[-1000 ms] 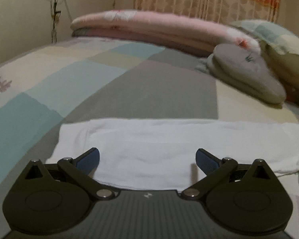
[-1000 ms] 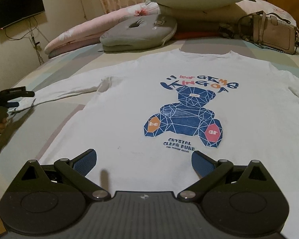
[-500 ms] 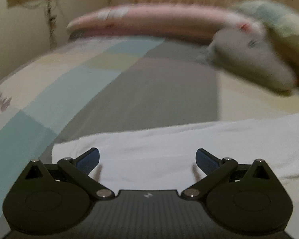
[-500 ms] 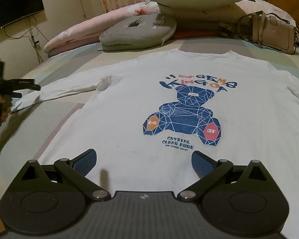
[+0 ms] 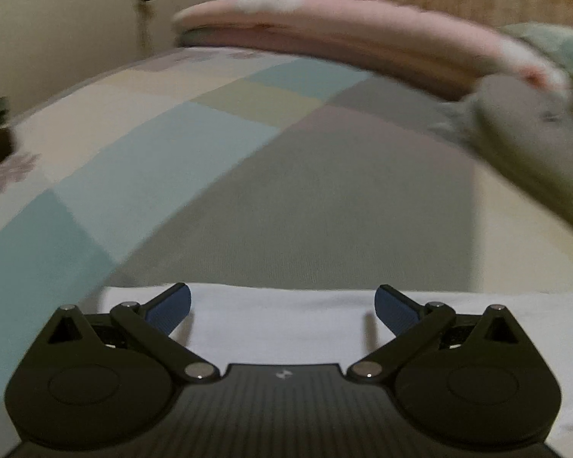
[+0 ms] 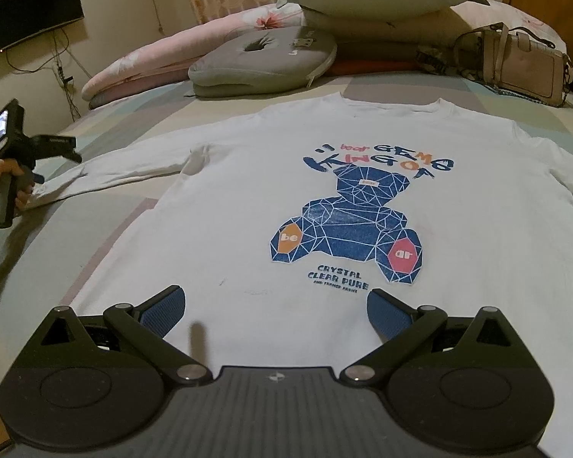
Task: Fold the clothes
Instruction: 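Move the open left tool down to the sleeve cuff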
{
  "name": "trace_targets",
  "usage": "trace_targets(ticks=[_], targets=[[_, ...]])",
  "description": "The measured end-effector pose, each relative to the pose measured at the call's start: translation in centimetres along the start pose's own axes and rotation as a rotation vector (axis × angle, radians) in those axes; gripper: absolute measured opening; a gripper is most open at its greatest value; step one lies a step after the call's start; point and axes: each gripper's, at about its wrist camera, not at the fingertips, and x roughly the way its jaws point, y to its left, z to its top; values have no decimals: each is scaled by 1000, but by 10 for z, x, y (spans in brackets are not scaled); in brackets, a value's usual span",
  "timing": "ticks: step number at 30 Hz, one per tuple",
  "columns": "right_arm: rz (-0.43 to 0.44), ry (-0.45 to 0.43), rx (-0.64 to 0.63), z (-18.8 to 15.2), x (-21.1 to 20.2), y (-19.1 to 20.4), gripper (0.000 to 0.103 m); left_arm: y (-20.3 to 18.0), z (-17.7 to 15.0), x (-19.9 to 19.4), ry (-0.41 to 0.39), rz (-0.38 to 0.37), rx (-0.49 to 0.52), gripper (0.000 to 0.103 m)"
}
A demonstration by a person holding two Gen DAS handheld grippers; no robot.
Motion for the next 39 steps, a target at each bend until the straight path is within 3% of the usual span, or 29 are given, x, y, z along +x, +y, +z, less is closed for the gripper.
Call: trace_targets(ticks=[5,7,13,18,23,29,34,39], targets=[[2,2,2,1,-2,-1,103,-9,-37,-10,28,-14,85,102],[5,3,11,1,-2,-2,103,0,-51,-15,-4,-22,85,102],[13,4,38,3,-4,-6,103,17,-48,-42,-3,9,83,102],[30,-3,50,3,-6,-7,103,36,-50,-84,-69,-150,-23,102],[51,-28,53,3,-10,-6,103,39,-82,-93,-78,-300,-56,102],[65,-46,60,3,-12,-6,103,38,-106,-71,-51,-341,-99,102],[56,-46,82,4,-9,-9,103,35,-95,-59,-60,-350,-89,102],[48,-46,90,4,-7,-10,103,44,-84,-47,-46,-397,-167,102]])
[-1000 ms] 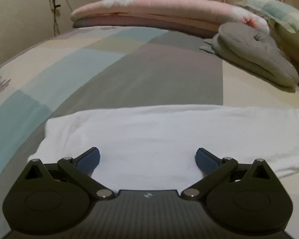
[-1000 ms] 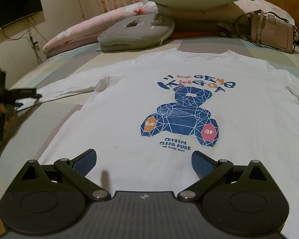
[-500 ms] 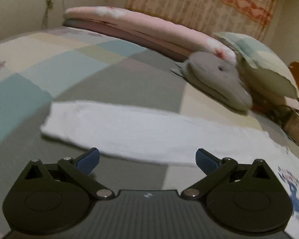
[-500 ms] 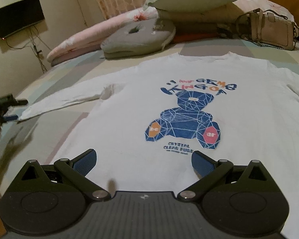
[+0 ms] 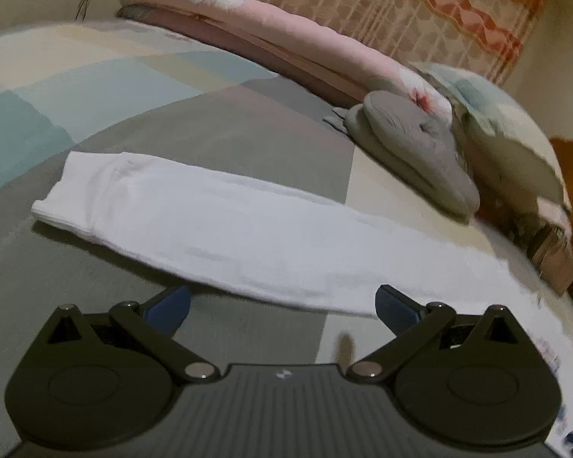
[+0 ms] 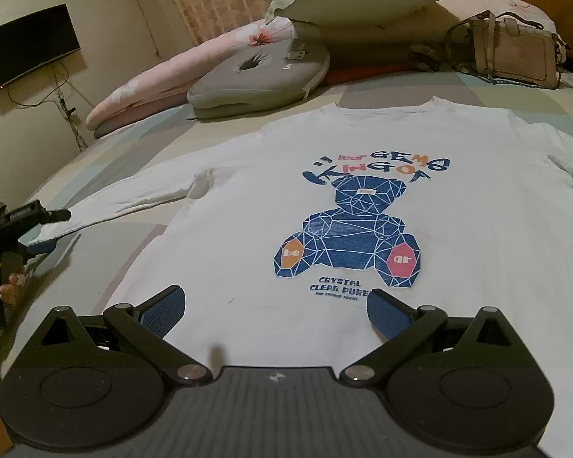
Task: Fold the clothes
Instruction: 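Move the open left tool down to the sleeve cuff, then grasp the sleeve cuff with the left tool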
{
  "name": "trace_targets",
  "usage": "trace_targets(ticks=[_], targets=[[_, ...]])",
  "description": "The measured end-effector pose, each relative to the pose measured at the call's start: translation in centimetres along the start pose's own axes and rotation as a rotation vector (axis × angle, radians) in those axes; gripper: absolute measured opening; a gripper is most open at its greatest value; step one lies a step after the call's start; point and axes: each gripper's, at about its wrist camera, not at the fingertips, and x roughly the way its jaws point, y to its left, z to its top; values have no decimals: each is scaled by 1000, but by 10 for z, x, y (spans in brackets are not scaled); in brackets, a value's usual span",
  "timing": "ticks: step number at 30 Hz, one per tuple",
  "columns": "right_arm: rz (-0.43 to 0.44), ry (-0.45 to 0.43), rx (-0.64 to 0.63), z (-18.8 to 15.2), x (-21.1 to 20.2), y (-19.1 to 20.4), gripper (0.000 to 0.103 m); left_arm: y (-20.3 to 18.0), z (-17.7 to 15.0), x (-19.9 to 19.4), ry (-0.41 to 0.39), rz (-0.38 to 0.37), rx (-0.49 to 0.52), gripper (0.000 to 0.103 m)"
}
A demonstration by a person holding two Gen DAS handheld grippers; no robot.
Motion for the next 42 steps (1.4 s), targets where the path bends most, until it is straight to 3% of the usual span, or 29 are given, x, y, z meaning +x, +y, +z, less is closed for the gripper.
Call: trace_targets(ticks=[8,22,27,31,42], targets=[[-7,-2,9,0,-1,-4,103,16,7,8,-75,-50,-128,102],[-6,-4,0,1,1,-3,103,17,24,43,-212,-1,-204,102],[-2,-8,-2,1,1,-3,103,9,30,48,-206,25,-184,102],[17,-10,-22,1,0,0,103,7,38,43,-215,5,-214,102],[88,19,-119,-2,-5,19,103,-37,59,24,-219,-34,-125,102]])
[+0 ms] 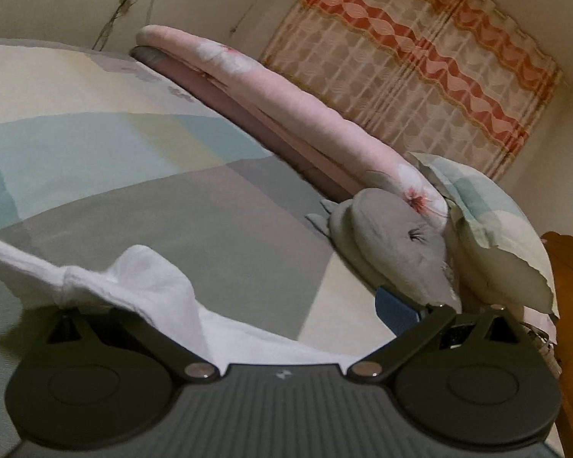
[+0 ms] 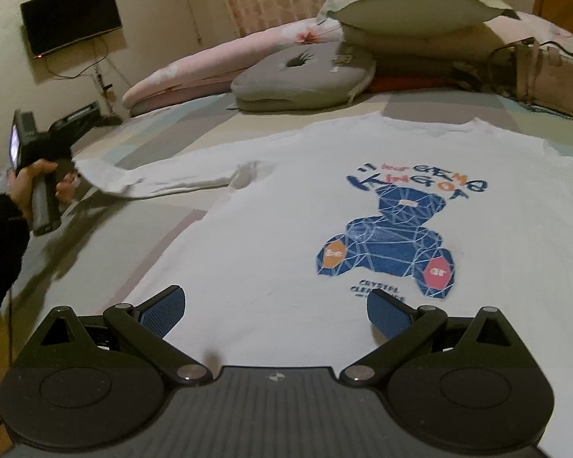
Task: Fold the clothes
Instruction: 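Grasp the sleeve cuff with the left tool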
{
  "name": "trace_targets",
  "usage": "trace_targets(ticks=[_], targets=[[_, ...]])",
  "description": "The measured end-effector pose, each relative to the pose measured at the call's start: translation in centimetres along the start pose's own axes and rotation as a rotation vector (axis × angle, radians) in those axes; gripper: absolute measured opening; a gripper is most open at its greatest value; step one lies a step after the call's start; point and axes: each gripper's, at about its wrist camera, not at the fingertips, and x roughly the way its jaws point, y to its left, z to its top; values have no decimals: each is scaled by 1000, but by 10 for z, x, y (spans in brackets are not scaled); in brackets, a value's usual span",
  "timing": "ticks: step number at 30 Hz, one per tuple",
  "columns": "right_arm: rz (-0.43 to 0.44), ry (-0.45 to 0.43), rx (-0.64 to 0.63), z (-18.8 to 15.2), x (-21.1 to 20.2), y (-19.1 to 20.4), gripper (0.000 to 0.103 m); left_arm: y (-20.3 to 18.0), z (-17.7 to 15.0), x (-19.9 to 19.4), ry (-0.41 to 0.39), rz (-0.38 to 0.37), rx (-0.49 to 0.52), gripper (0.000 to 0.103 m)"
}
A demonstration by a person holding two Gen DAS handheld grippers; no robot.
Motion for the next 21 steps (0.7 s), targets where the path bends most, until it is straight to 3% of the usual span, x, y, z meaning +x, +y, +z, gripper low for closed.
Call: trace_targets(ticks=[9,15,21], targets=[[-2,110,12,-1,-1,-1,103,-56,11,-5,22,-29,74,102],[-5,92,-12,0,-12,1,103,-87,15,-3,48,-68,40,102],[-12,111,-8,-5,-18,-6,103,-133,14,0,80,-103,92,102]])
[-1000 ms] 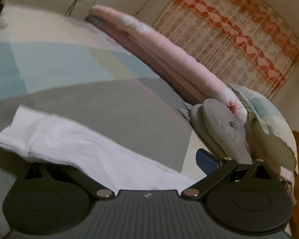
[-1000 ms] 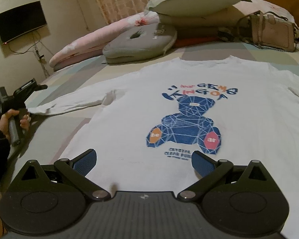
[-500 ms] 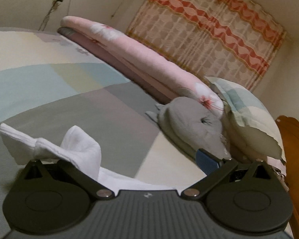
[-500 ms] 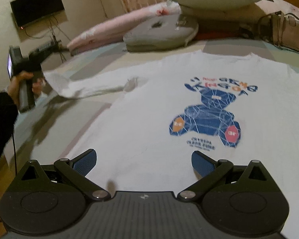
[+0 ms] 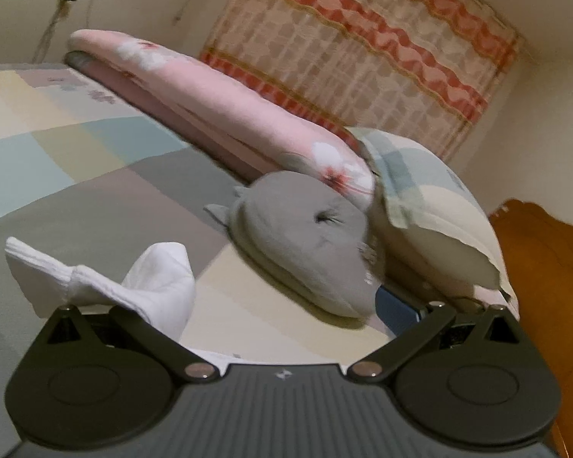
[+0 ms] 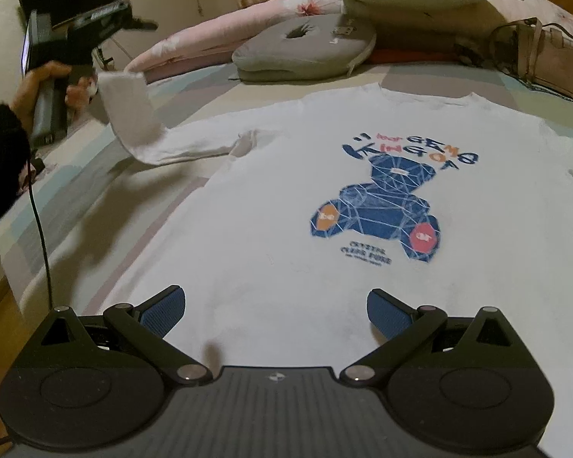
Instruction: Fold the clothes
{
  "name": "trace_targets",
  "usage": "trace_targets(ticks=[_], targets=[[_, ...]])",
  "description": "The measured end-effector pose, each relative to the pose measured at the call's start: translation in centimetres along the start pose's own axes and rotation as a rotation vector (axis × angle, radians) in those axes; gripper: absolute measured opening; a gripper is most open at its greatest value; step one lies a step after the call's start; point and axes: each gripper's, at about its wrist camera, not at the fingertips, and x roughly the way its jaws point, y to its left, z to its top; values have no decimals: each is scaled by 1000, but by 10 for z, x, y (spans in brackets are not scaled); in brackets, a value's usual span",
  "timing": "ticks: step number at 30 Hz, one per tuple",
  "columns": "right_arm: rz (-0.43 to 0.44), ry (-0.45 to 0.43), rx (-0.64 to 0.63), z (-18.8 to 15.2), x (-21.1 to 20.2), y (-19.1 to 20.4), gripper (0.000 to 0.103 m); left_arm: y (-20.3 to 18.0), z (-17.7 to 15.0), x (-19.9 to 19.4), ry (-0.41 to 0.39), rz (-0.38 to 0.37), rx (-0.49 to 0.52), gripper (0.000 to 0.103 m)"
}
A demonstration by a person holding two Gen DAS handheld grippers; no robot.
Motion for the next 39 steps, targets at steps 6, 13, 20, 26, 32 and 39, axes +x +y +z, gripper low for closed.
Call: trace_targets(ticks=[6,13,20,26,32,39], targets=[[16,23,-23,-8,-9,-11,103,-35,0,8,38,-25,-13,102],[-16,-3,-18,-16,-30,-25,103,-79,-2,14,63,-59,-4,101],[-42,-25,11,-25,-49,-47,103,-126,-6,24,86,-67,20,101],[-31,-39,26,-28,-63,-55,103,-161,-20,32,119,-56,59,101],[-51,-3,-18,-34,-67,-54,103,-190,-40,43,163,-48,96,101],[-87,49,-22,-41,-65,-62,103,-224,-53,60,187,-43,120,101]])
